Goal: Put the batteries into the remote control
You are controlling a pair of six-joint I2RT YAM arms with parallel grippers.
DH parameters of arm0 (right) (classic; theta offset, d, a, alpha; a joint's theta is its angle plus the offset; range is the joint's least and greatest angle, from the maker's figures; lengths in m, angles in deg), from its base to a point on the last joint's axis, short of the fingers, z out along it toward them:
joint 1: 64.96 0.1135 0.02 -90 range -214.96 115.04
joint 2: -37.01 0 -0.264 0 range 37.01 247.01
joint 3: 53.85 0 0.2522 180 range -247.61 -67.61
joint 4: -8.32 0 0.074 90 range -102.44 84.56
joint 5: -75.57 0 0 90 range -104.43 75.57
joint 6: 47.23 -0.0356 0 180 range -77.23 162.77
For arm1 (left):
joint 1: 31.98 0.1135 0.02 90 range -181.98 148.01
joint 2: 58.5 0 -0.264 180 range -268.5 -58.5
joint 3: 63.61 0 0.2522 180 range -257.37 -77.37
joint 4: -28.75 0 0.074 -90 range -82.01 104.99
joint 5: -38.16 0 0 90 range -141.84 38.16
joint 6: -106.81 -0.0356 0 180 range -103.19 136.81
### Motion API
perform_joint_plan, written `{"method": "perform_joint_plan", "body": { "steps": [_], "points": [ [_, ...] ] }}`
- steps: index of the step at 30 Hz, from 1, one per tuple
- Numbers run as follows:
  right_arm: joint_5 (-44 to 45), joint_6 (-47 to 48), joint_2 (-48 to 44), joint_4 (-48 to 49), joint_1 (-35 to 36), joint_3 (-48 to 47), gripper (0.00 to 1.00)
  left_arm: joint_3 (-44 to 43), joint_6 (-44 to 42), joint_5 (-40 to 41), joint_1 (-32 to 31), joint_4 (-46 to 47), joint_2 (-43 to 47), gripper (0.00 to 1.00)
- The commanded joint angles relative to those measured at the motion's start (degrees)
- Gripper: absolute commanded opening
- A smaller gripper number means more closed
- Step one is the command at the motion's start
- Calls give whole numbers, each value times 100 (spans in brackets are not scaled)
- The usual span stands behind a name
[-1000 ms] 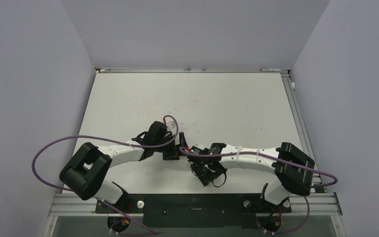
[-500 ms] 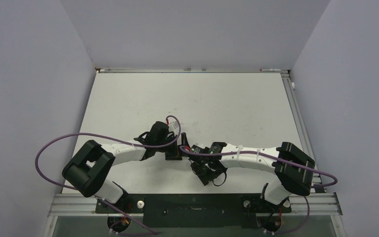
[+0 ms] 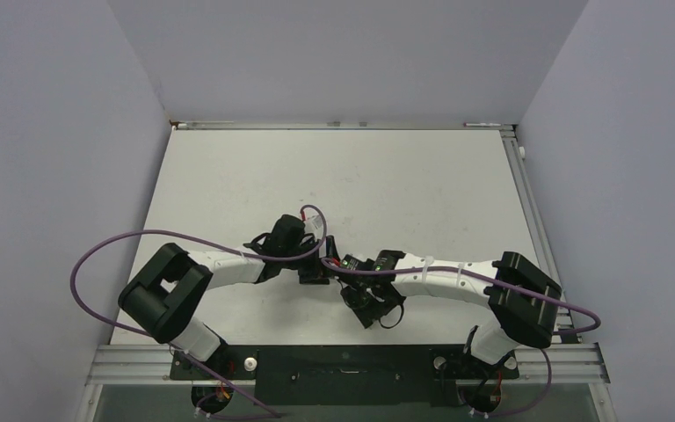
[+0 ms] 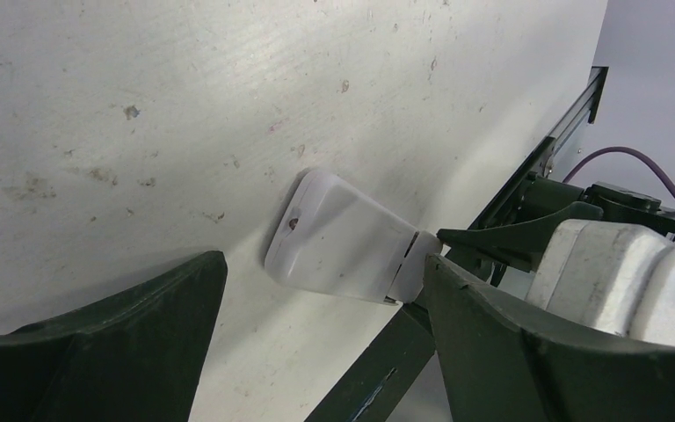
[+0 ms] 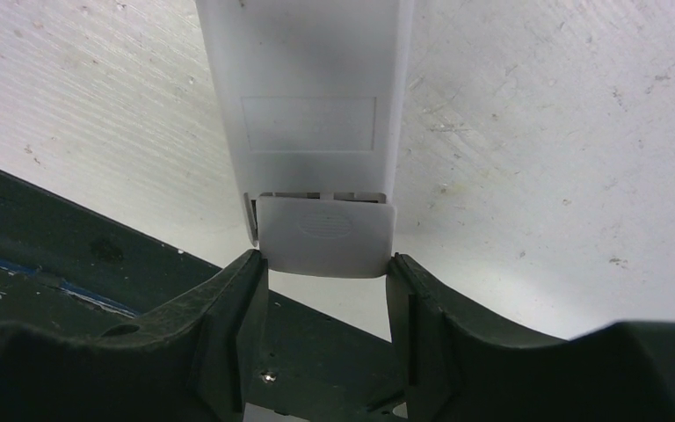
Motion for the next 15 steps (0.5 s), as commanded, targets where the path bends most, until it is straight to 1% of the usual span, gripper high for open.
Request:
{"method": "perform_joint_plan", "body": {
  "steps": [1,4,8,12,15],
  "points": [
    [41,214,55,293,-80,-141,27,-116,-171,-24,-170,29,-300,79],
    [5,256,20,303,-107,-128,27,-142,-181,-47,-169,61,-382,73],
    [-131,299,-6,372,-108,-107,27,-162,-190,-90,-171,92,-433,62],
    [-206,276,-7,426,-100,-106,27,-149,-190,-130,-170,117,-456,53],
    [-208,251,-18,463,-107,-81,27,-129,-190,-145,-171,140,-494,49]
  ]
}}
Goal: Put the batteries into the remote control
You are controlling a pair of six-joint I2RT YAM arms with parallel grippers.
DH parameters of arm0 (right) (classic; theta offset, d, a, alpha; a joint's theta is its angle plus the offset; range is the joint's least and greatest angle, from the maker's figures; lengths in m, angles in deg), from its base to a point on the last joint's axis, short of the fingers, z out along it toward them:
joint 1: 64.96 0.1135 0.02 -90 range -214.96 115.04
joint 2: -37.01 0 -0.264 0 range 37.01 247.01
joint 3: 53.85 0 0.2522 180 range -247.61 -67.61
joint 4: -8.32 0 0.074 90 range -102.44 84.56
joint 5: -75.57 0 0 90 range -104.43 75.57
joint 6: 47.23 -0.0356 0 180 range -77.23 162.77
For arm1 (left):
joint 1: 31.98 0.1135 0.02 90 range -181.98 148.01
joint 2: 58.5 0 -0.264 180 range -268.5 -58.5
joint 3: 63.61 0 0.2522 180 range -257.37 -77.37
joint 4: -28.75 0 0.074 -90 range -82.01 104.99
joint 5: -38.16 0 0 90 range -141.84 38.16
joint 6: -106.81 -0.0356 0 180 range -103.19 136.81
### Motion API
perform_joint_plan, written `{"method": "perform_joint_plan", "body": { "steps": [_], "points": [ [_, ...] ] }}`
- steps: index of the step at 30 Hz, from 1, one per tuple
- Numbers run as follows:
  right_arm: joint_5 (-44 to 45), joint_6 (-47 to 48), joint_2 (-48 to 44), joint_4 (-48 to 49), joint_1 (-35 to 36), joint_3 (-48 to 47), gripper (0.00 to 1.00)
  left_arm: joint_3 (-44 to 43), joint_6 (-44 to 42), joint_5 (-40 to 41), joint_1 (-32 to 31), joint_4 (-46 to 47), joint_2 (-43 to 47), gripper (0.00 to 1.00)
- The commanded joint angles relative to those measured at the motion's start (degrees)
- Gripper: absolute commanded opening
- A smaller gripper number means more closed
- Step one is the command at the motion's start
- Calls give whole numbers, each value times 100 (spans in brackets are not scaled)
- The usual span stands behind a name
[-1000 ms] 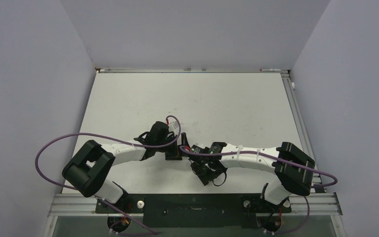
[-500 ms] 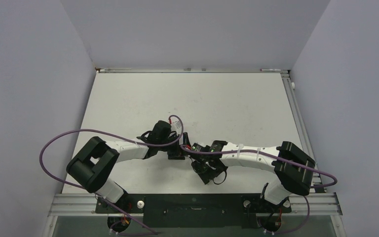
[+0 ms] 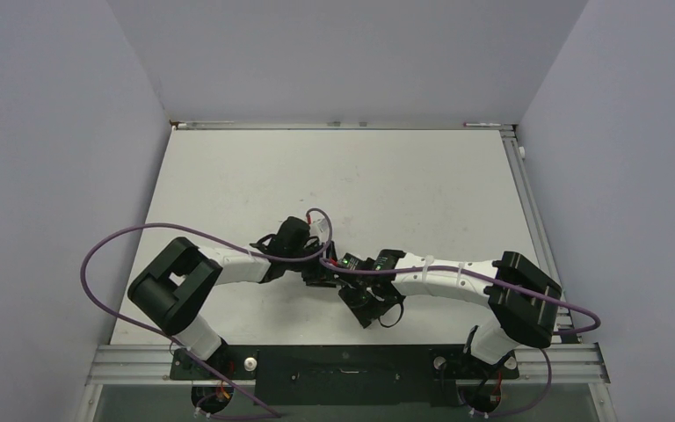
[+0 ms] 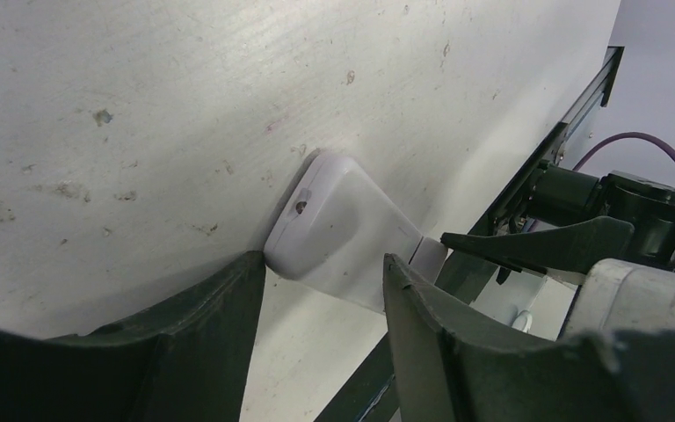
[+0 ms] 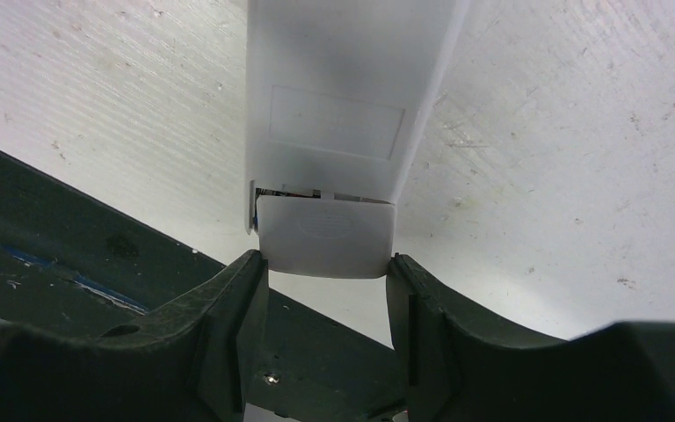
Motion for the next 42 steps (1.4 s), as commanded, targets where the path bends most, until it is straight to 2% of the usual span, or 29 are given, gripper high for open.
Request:
{"method": "perform_joint_plan", "body": {
  "steps": [1,9,18,23,30,34,42],
  "points": [
    [-31,25,-13,331,-40,-72,27,-31,-155,-50,-28,-9,-135,47],
    [20,-68,39,361,-64,-103,27,4,-146,-163,-48,128,-245,31],
    [91,-121,74,288,-84,-160,26,53,-124,-195,-75,84,-117,27],
    [98,-130,-218,117,-84,-30,26,134,-139,44,-74,-178,198,32],
    [55,62,-838,64,-19,184,26,172,-126,187,-57,-559,624,46],
    [-87,450,-1263,232,169,183,26,279,37,-142,-64,-663,1070,53],
    [-584,1103,-1539,487,431,-58,25,872,805,-1171,-66,-427,2189,54]
  ]
}}
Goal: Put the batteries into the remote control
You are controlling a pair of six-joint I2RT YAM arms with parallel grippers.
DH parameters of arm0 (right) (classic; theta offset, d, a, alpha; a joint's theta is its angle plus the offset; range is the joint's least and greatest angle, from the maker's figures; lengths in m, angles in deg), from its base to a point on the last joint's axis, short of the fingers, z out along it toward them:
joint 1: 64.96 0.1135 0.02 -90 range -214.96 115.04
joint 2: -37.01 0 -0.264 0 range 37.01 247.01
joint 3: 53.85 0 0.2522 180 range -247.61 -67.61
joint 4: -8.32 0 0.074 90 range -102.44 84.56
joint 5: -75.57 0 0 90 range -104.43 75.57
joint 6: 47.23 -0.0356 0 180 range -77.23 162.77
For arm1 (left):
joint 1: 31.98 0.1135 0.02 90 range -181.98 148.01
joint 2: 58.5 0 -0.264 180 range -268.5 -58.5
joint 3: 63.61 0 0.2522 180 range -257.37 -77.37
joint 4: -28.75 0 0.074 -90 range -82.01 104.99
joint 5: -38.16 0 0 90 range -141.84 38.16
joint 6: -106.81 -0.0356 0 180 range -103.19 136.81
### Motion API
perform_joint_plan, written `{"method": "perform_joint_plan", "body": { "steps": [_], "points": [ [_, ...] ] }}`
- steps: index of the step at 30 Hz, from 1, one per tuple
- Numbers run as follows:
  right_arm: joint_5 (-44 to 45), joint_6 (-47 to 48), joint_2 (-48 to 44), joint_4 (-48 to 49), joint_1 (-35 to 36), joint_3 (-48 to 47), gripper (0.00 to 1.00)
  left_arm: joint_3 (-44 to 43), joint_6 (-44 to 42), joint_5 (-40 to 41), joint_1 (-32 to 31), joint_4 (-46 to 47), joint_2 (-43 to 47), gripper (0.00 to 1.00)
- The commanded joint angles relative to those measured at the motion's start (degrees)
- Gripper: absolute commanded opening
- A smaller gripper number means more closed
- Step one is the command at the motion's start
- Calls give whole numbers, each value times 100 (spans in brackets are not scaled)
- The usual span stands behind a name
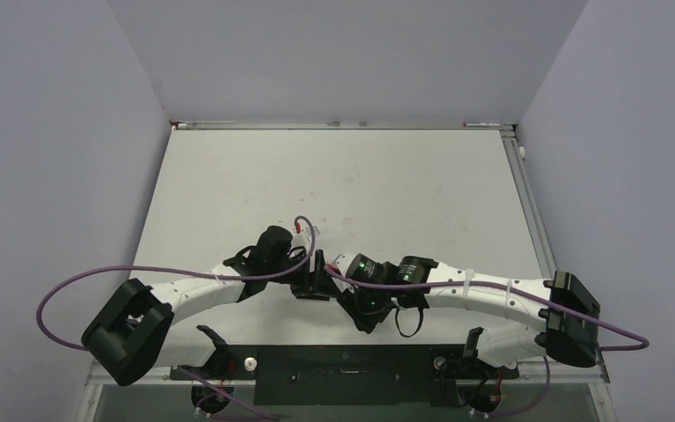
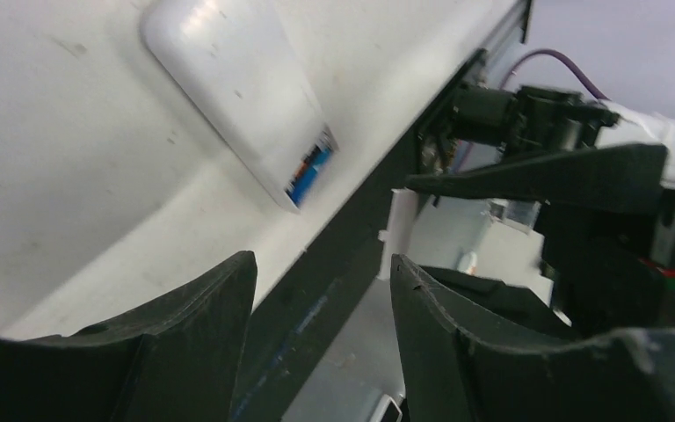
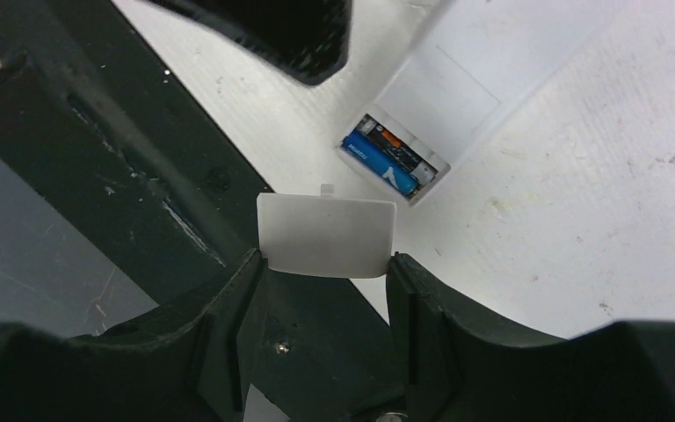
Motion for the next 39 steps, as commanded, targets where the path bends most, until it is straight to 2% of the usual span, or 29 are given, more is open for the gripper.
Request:
{"method": "perform_joint_plan", "body": {
  "steps": [1,9,15,23,29,33,37,39],
  "points": [
    [-224,433,-174,298,168,-297,25,277,567,-789,-16,178,654,54],
    [200,675,-136,456,723,-627,24,677,1219,-1504,1,337,1280,53],
    [444,870,-68,551,920,-863,24,886,1631,-1782,-10,752,1447,44],
    [739,1086,-31,661,1219,-1088,24,1037,1883,-1872,-7,888,1649,38],
    [803,1100,21,685,1339,-1170,24,1149,2213,-1921,-20,1259,1720,26],
    [1041,1113,33,699,1374,-1189,24,1209,2407,-1978,-18,1463,1807,0],
    [1122,1135,20,697,1389,-1205,26,1299,2620,-2051,-14,1683,1936,0],
    [1189,1143,-59,730,1412,-1173,31,1384,2826,-2094,-20,1938,1989,0]
  ]
}}
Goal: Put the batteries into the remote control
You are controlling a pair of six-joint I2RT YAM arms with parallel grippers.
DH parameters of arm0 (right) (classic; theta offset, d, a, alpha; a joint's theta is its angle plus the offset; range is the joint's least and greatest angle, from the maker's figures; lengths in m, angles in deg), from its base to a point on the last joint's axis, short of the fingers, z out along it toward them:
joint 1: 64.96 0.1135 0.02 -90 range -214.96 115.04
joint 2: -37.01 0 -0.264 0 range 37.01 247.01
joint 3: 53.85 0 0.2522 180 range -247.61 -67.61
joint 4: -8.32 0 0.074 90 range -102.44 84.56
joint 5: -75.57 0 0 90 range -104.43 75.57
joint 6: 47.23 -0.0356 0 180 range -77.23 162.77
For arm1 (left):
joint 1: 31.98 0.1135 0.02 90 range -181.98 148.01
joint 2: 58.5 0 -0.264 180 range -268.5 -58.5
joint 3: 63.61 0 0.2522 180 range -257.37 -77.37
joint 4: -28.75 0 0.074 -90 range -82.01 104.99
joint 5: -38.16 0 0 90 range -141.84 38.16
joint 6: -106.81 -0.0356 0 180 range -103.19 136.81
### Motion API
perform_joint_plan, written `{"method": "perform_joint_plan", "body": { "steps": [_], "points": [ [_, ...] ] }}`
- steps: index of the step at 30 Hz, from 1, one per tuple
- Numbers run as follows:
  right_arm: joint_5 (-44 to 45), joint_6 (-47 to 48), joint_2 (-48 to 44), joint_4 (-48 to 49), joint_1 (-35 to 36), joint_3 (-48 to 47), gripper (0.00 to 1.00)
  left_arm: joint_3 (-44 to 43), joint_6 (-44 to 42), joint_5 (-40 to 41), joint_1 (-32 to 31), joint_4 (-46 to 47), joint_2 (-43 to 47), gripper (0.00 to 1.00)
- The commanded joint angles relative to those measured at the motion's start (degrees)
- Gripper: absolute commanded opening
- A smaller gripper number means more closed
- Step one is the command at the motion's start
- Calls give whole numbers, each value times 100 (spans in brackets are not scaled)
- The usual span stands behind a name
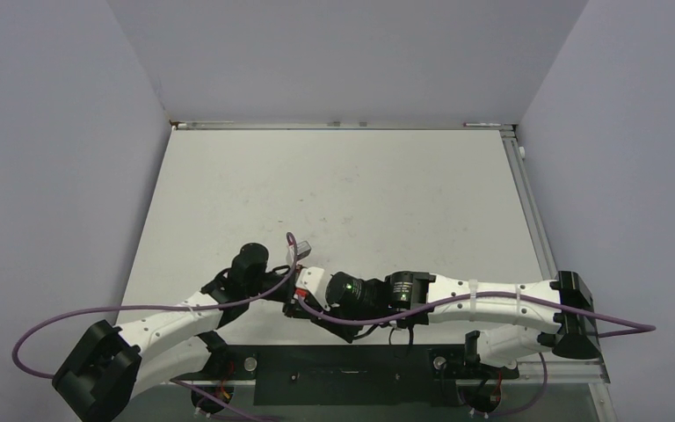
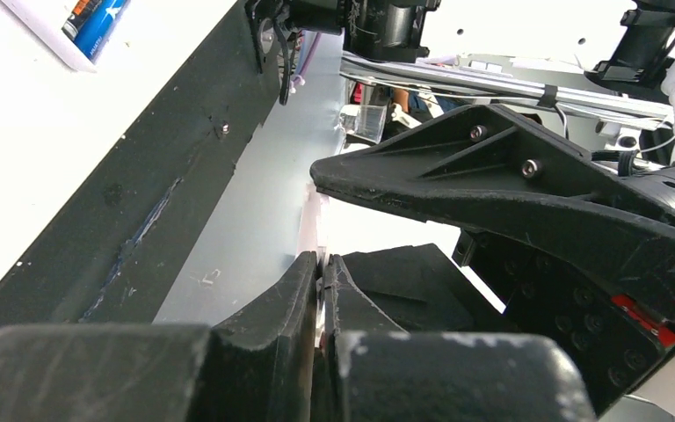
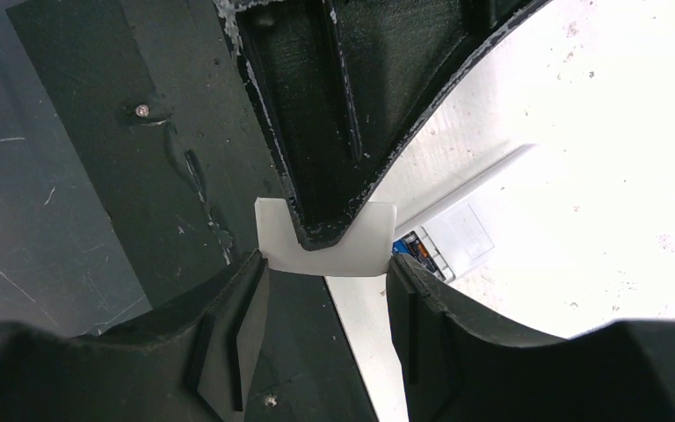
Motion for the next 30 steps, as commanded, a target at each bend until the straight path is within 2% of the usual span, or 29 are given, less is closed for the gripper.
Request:
{"method": "perform_joint_plan", "body": {
  "steps": [1,4,11,14,19,20,21,30],
  "points": [
    [421,75,-162,266,87,-174,36,151,574,-244,-20,850,195,0],
    [460,94,-488,489,102,106,45,271,943,-256,-22,1395,272,0],
    [558,395,-1670,1456,205,1049,61,396,1510,-174,-20,2122,442,0],
    [557,583,-2199,1982,281,1515,65,468,1737,-142,-22,2443,489,0],
    [623,915,-2751,2627,341,2049,67,500,2003,-91,-22,2892,552,0],
    [570,1046,-2796,2750,356,2106,77,497,2037,-69,-22,2959,567,0],
    [514,1137,-2821,2859,372,2163,80,494,2065,-46,-22,3013,576,0],
    [794,1441,-2781,3816,517,2524,80,425,2206,18,-22,3260,662,0]
  ]
}}
